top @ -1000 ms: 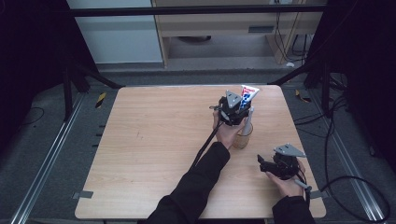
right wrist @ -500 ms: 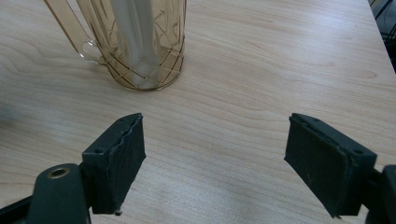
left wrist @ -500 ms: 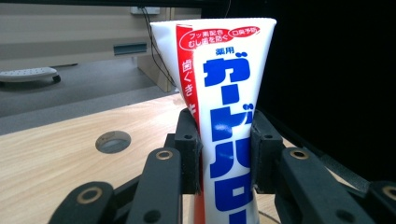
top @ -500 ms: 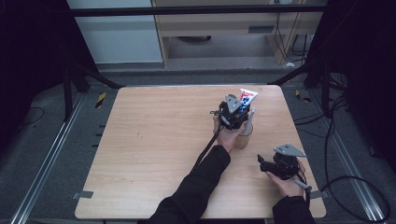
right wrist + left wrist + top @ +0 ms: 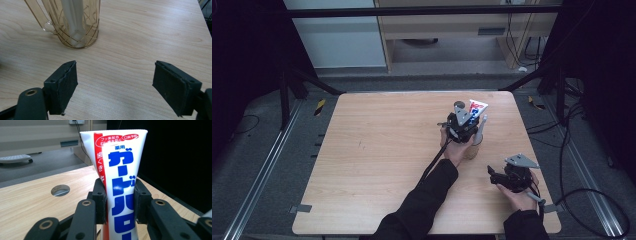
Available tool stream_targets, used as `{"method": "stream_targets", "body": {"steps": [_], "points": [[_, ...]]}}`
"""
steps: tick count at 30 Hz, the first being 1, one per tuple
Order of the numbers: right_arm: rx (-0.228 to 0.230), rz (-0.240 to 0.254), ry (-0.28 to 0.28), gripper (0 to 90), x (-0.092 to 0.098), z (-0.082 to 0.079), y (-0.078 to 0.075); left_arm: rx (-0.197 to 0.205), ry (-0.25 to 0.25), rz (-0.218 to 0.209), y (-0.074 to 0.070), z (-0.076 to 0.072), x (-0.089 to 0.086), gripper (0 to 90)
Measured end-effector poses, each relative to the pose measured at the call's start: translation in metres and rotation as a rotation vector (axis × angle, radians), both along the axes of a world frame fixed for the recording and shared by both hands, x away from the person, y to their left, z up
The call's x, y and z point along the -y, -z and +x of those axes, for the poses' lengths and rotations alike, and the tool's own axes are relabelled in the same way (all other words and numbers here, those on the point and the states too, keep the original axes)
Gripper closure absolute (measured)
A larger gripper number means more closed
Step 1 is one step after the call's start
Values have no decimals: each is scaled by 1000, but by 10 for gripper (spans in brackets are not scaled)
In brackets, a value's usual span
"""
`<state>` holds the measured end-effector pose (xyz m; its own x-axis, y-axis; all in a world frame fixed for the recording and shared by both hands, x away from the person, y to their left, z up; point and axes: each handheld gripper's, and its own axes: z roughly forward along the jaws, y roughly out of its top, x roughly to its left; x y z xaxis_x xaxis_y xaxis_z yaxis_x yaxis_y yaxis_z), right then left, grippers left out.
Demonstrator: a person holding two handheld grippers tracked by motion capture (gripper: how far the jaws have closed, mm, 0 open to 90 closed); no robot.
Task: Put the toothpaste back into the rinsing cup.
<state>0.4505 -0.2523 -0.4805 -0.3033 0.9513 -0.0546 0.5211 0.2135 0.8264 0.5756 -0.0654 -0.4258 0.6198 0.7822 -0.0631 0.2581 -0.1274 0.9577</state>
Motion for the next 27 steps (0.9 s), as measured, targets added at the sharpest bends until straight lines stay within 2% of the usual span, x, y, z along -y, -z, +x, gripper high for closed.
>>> {"method": "stream_targets", "body": {"steps": [5,14,23,27], "points": [[-5,3,1,195,-1,0,0,-10,13,5,0,-1,-2,679],[-3,1,-2,194,-1,0,0,-6,22,43,1,-5,-3,663],[-2,-3,-2,194,-2,0,0,-34,44,79,4,-9,-10,632],[-2,-1,-2,194,-3,0,0,-55,55,119,8,-11,-12,597]]}}
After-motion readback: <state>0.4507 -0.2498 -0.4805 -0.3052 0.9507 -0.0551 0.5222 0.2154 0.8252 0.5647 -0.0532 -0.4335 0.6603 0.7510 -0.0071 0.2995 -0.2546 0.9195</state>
